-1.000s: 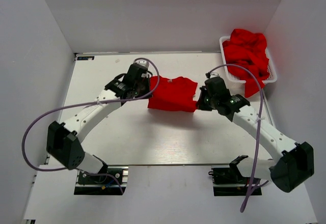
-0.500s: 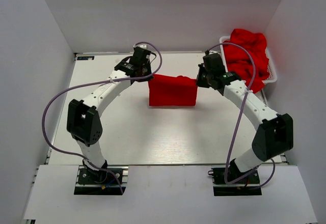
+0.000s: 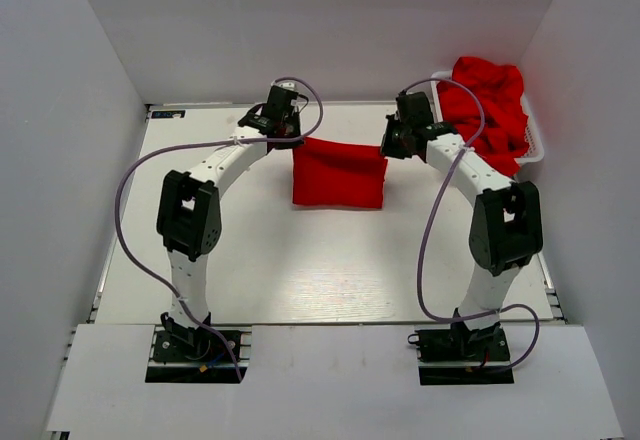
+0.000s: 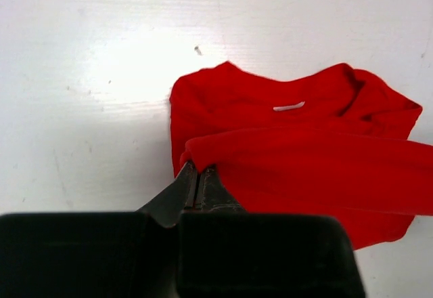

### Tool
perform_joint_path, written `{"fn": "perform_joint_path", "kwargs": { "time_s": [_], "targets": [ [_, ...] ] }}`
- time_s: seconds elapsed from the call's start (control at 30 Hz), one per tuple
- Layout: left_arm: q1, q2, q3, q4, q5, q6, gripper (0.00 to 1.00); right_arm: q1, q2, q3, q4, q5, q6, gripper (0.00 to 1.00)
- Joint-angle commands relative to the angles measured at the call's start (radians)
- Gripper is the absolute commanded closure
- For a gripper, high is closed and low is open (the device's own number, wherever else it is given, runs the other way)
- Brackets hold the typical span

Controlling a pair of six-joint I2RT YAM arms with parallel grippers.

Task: Fold and stack the t-shirts
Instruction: Fold the long partially folded tshirt into a neat square

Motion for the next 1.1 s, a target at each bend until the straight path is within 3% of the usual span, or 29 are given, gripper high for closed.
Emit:
{"fn": "perform_joint_path", "kwargs": {
  "time_s": [0.0,0.17,0.37,0.83,0.97,1.0,1.03,1.07],
  "targets": [
    [0.017,-0.016,-0.018,0.147,0.031,0.066,1.00,-0.031,0.021,0.033,0.040,-0.003,0.011,1.00],
    [0.027,0.017,-0.018,0.249,0.105,0.120,1.00,-0.050,0.066,0.045,0.082,-0.002,0.010,1.00],
    [0.045,0.053,-0.018,0.271,0.093,0.120,1.00,-0.069,0.127,0.100,0.085,-0.014,0.002,1.00],
    [0.054,0.185,0.072,0.319,0.206,0.141,1.00,-0.089,0.190,0.109,0.125,-0.028,0.057,1.00],
    [0.054,0.195,0.094,0.308,0.188,0.132,1.00,-0.097,0.228,0.160,0.122,-0.040,0.048,0.87],
    [0.054,0.195,0.094,0.308,0.188,0.132,0.92,-0.101,0.234,0.192,0.115,-0.039,0.041,0.83],
    [0.054,0.195,0.117,0.290,0.188,0.132,0.69,-0.098,0.257,0.226,0.109,-0.039,0.037,0.73],
    [0.054,0.195,0.129,0.276,0.166,0.132,0.01,-0.103,0.265,0.246,0.096,-0.039,0.025,0.59]
  ]
}}
